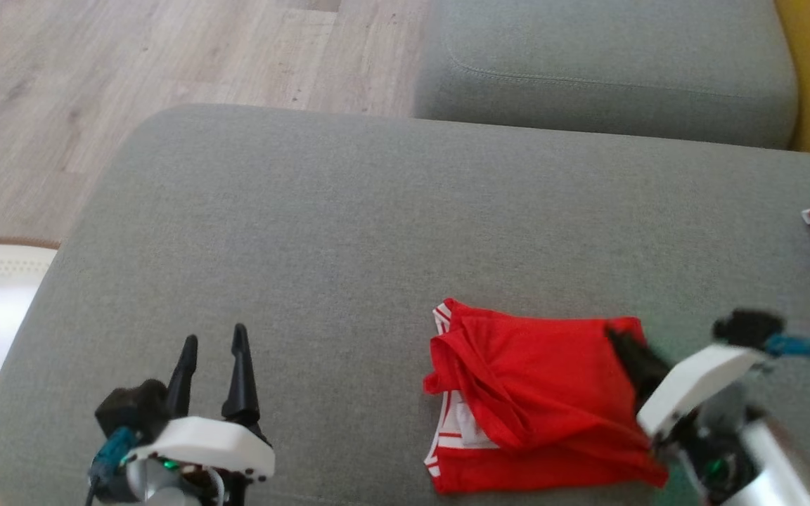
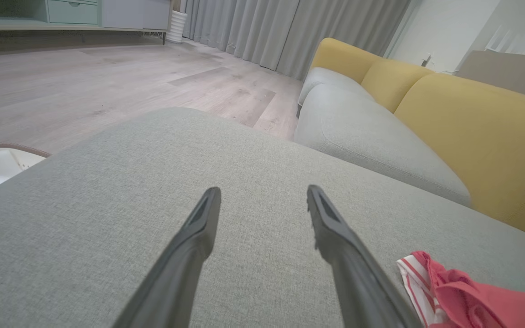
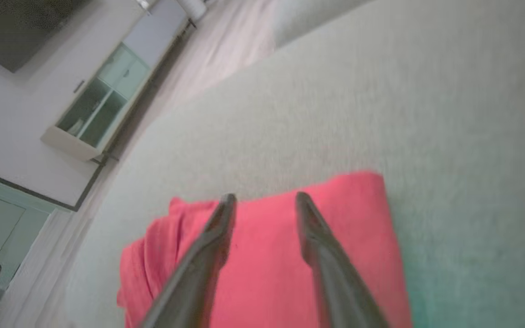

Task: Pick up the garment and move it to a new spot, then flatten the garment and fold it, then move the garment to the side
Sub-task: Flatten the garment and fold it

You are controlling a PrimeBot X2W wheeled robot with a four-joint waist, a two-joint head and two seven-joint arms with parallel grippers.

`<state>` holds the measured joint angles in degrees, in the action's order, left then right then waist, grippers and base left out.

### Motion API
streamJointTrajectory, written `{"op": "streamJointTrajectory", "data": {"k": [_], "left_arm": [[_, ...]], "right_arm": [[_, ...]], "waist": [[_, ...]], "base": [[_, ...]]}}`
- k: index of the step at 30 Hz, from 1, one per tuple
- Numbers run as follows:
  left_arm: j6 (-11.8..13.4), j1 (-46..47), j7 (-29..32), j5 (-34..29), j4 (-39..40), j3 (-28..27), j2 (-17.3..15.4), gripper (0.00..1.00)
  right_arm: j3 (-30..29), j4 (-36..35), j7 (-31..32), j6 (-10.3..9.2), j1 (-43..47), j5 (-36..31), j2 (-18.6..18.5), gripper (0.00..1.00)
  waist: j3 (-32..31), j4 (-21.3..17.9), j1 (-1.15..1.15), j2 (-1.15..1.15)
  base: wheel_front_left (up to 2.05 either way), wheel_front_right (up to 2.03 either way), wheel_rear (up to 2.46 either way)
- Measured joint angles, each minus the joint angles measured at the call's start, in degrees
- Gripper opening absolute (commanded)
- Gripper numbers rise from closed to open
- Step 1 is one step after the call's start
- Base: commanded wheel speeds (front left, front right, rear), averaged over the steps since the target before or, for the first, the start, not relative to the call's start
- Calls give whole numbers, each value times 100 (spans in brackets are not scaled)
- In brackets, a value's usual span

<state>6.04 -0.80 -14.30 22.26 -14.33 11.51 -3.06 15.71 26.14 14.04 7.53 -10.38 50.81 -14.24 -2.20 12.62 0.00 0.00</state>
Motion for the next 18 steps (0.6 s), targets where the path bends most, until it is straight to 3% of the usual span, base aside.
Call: {"op": "streamJointTrajectory", "data": {"k": [2,8,14,18], "left_arm": [[-4,2,0,0,-19,58,1,100],[-5,2,0,0,-54,51,3,100],[-4,4,0,-2,-64,43,3,100],[-5,35,0,-51,-87,59,3,100]], "right_arm": [[48,452,282,0,85,71,296,0],[470,754,918,0,84,535,797,0],[985,862,1340,0,86,1249,1039,0],[1551,641,1283,0,82,1615,1047,0]], "waist": [[6,81,0,0],[25,254,0,0],[49,293,0,0],[47,254,0,0]], "base": [[0,0,0],[0,0,0],[0,0,0],[0,0,0]]}}
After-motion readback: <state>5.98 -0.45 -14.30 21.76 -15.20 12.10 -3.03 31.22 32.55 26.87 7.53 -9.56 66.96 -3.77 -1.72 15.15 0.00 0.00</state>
